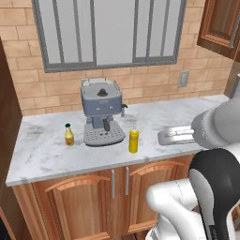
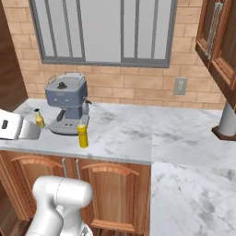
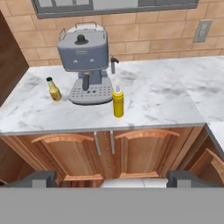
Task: Place the mustard and mustard from the counter to the top shelf of the fridge. If the existing items in the fridge are on the top shelf, move them to other shelves.
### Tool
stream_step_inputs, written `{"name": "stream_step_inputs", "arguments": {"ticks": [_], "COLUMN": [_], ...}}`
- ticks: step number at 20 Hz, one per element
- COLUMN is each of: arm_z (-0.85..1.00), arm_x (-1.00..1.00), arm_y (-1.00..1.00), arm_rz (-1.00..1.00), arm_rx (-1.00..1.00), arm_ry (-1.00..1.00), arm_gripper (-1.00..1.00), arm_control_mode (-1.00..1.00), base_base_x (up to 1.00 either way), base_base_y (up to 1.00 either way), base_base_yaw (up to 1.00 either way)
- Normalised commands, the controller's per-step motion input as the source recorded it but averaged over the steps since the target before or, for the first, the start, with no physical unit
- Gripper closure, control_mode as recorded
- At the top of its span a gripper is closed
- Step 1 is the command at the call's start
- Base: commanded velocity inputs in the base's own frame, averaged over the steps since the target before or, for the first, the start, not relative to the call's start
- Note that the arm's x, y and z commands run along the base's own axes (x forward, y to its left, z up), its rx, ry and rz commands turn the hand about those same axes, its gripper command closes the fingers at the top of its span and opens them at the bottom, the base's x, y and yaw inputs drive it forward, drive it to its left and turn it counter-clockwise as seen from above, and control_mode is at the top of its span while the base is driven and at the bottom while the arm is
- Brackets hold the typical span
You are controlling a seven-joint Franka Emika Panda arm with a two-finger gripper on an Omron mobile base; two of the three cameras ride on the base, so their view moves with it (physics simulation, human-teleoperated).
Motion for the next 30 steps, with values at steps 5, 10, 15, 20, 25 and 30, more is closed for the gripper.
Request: {"name": "stream_step_inputs", "arguments": {"ticks": [5,10,15,20,25,30], "arm_z": [-0.01,-0.12,-0.32,-0.41,-0.39,-0.51], "arm_x": [0.38,0.32,0.32,0.40,0.36,0.57], "arm_y": [-0.06,-0.36,-0.39,-0.27,0.02,0.29], "arm_rz": [0.00,0.05,0.09,0.11,0.04,0.00], "arm_rx": [0.00,0.00,0.00,0.00,-0.03,-0.02], "arm_ry": [0.07,0.02,0.00,0.00,0.03,0.13], "arm_gripper": [-1.00,-1.00,-1.00,-1.00,-1.00,-1.00], "arm_control_mode": [-1.00,-1.00,-1.00,-1.00,-1.00,-1.00], "base_base_x": [0.00,0.00,0.00,0.00,0.00,0.00], "base_base_y": [0.00,0.00,0.00,0.00,0.00,0.00], "base_base_yaw": [0.00,0.00,0.00,0.00,0.00,0.00]}}
